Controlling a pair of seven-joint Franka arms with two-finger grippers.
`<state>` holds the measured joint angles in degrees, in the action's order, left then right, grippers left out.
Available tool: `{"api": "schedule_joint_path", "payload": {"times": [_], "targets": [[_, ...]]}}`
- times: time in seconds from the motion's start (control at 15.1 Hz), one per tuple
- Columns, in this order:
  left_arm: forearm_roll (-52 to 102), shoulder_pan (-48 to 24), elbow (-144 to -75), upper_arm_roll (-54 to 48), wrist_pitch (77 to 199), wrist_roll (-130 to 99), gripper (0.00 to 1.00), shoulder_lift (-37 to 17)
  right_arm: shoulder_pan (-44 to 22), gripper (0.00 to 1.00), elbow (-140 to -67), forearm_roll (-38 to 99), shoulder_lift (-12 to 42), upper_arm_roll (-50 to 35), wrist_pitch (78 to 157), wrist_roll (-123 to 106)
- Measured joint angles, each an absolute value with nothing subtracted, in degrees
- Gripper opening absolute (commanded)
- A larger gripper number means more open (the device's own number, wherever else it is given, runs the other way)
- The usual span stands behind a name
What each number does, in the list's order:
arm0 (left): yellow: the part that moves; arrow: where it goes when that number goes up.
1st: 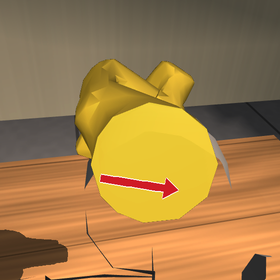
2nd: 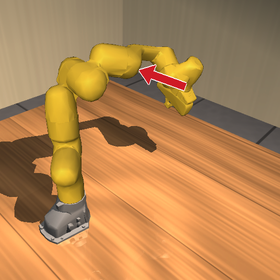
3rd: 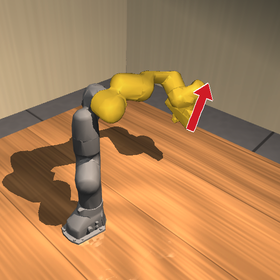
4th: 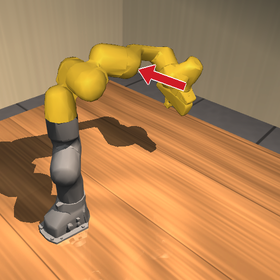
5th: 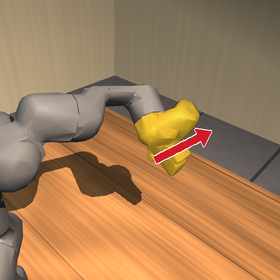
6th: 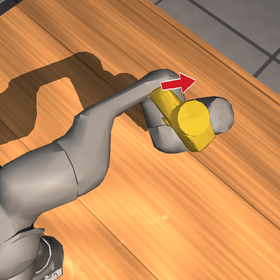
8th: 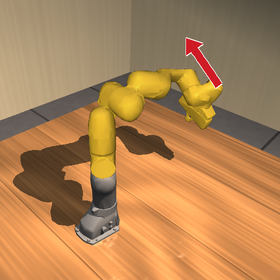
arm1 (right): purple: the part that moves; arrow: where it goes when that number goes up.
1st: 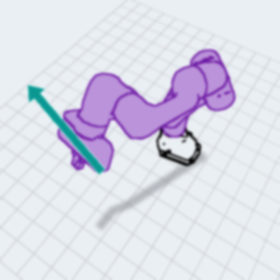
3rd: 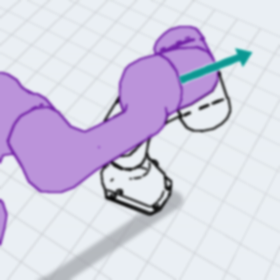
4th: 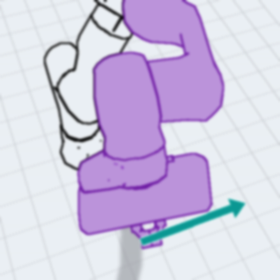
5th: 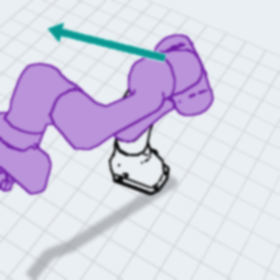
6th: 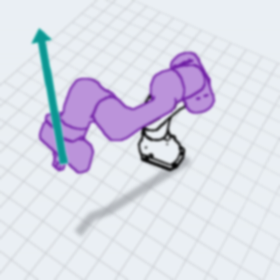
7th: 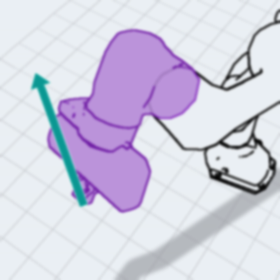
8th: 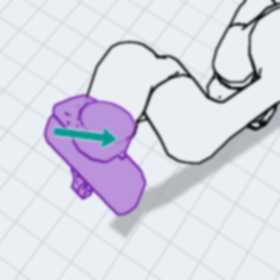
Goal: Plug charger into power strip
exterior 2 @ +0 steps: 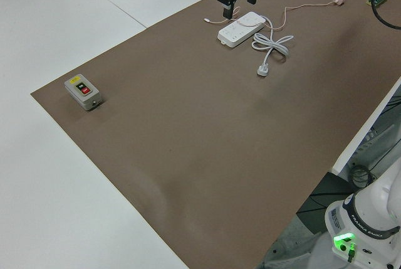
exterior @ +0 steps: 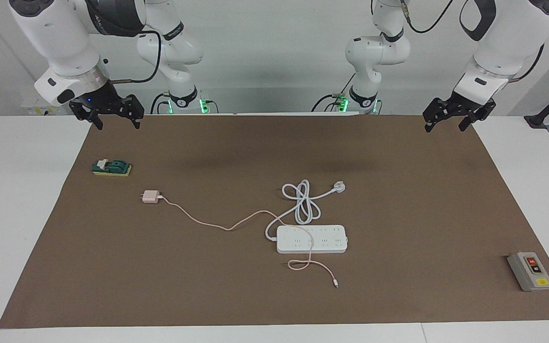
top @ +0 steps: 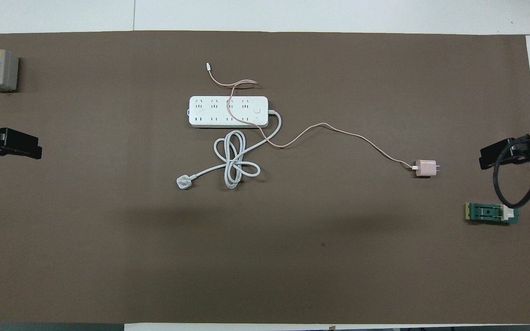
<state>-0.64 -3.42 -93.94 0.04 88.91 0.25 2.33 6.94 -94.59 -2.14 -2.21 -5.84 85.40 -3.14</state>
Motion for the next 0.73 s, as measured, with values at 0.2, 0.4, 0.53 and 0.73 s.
{"api": "schedule_joint_path", "payload": {"times": [0.2,0.4,0.53,0.73], "targets": [[1.3,-3.2,-93.9,0.5,88.8,-0.8,1.0,2.4,6.9,1.0,-94.6,-2.1,-2.2,-5.8,85.4,-3.1],[3.8,-1.3,-93.9,1.3,88.8,-1.0,1.0,2.5,6.9,1.0,-94.5,-2.1,-2.2,-5.9,85.9,-3.1],[3.8,-1.0,-93.8,1.4,88.8,-1.0,1.0,2.5,6.9,1.0,-94.4,-2.1,-2.4,-5.9,86.7,-3.1],[3.8,-1.1,-93.7,0.9,88.9,-1.0,1.0,2.5,6.9,1.0,-94.4,-2.1,-2.8,-6.0,86.4,-3.1]]}}
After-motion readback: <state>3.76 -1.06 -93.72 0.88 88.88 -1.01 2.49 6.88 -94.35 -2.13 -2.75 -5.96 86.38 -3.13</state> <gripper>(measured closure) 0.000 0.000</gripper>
